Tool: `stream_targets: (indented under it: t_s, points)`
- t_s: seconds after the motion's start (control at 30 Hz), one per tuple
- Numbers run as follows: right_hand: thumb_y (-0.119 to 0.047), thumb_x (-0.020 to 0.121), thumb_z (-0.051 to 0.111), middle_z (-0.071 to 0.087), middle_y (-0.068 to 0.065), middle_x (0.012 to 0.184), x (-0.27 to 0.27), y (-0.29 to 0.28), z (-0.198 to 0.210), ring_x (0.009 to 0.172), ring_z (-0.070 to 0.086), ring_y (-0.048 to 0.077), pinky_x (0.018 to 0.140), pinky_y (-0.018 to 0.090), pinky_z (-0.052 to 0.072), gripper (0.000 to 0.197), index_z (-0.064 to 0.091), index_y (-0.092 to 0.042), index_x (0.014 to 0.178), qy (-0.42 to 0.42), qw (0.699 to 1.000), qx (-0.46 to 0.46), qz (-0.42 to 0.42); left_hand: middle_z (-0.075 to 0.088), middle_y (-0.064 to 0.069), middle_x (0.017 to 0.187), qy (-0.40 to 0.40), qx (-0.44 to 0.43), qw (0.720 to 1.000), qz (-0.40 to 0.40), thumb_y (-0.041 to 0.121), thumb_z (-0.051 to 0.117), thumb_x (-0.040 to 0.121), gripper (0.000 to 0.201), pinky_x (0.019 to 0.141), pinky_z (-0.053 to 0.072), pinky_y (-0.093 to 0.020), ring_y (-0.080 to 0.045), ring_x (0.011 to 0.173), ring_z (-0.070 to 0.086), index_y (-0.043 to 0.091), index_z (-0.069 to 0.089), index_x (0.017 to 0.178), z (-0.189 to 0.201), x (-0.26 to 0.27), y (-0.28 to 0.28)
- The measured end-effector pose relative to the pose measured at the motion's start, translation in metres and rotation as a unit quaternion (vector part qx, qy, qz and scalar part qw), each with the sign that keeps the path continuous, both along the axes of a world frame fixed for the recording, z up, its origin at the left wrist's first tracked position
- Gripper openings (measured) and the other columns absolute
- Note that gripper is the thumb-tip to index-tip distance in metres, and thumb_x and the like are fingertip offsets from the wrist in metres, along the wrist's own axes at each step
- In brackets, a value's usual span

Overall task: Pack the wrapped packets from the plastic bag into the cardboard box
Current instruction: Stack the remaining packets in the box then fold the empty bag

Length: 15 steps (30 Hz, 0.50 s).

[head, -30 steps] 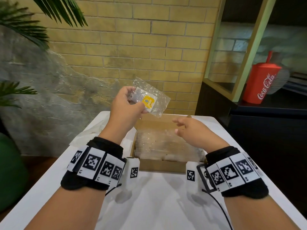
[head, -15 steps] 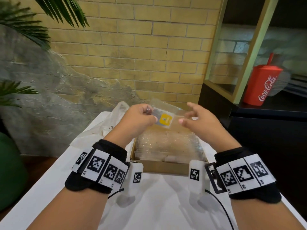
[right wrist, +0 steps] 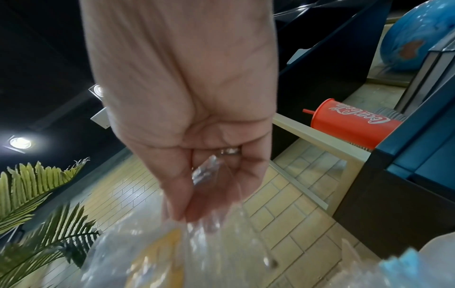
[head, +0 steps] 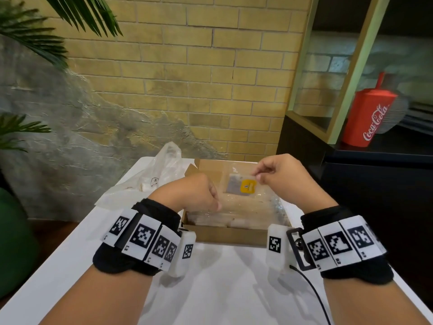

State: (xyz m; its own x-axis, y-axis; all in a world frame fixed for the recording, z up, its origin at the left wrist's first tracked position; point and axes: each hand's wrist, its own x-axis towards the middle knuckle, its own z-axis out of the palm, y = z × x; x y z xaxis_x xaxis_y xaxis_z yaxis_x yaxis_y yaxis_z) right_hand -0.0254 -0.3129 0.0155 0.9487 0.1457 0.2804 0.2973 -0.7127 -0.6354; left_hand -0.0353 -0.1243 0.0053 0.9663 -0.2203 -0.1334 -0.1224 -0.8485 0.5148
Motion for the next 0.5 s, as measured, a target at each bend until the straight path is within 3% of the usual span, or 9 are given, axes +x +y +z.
stream_targets:
  t_s: [0.13,0.23,0.27,0.33,0.4,0.47,0.5]
  points:
    - [-0.015,0.087,0.062,0.068,-0.003,0.098,0.0,0.004,-0.004,0.1,0.06,0.013,0.085,0.022,0.044,0.015,0.071,-0.021,0.098,0.079,0.989,-0.119,0.046,0.063,0.006,0.078,-0.023,-0.024,0.999,0.035,0.021,0.07,0.081,0.007,0.072,0.047,-0.027,-0.015,0.082,0.058,0.022,0.069,0.074,0.004,0.003,0.011]
    - [-0.026,0.089,0.061,0.063,-0.005,0.117,0.0,0.006,-0.007,0.127,0.043,0.019,0.11,0.036,0.032,0.03,0.061,-0.028,0.119,0.114,0.981,-0.149,0.05,0.062,0.004,0.092,-0.078,-0.052,0.992,0.082,0.023,0.067,0.083,0.002,0.063,0.04,-0.021,-0.013,0.081,0.053,0.023,0.067,0.085,0.01,0.005,0.018]
    - [-0.03,0.089,0.059,0.057,-0.005,0.127,-0.002,0.007,-0.006,0.133,0.036,0.023,0.112,0.038,0.028,0.036,0.056,-0.03,0.126,0.117,0.98,-0.156,0.051,0.06,0.004,0.097,-0.107,-0.059,0.987,0.104,0.023,0.065,0.084,0.003,0.061,0.038,-0.02,-0.012,0.083,0.052,0.022,0.066,0.087,0.012,0.005,0.02]
    - [-0.034,0.091,0.056,0.036,-0.006,0.147,-0.007,0.01,-0.002,0.138,0.03,0.023,0.11,0.032,0.026,0.051,0.038,-0.033,0.14,0.134,0.971,-0.184,0.075,0.058,0.002,0.105,-0.172,-0.062,0.972,0.15,0.021,0.062,0.085,0.008,0.06,0.037,-0.022,-0.015,0.083,0.051,0.021,0.065,0.078,0.018,0.004,0.025]
    - [-0.04,0.091,0.053,0.013,-0.008,0.157,-0.012,0.013,-0.002,0.145,0.014,0.019,0.114,0.035,0.018,0.066,0.019,-0.035,0.147,0.153,0.95,-0.243,0.122,0.057,-0.001,0.104,-0.199,-0.04,0.962,0.183,0.022,0.059,0.086,0.019,0.071,0.044,-0.028,-0.022,0.09,0.054,0.02,0.061,0.067,0.022,0.004,0.031]
    - [-0.049,0.09,0.051,-0.006,-0.01,0.158,-0.015,0.019,-0.005,0.146,-0.004,0.019,0.118,0.045,0.008,0.076,0.004,-0.036,0.148,0.188,0.919,-0.31,0.157,0.056,-0.003,0.098,-0.154,0.061,0.968,0.187,0.029,0.054,0.09,0.019,0.089,0.042,-0.034,-0.027,0.105,0.053,0.015,0.06,0.079,0.025,0.002,0.035]
    - [-0.051,0.089,0.05,-0.011,-0.009,0.157,-0.016,0.022,-0.007,0.146,-0.008,0.019,0.118,0.048,0.005,0.08,0.0,-0.036,0.148,0.21,0.903,-0.335,0.168,0.056,-0.005,0.098,-0.114,0.112,0.97,0.184,0.032,0.049,0.093,0.022,0.089,0.041,-0.034,-0.028,0.104,0.054,0.012,0.057,0.09,0.025,0.002,0.036]
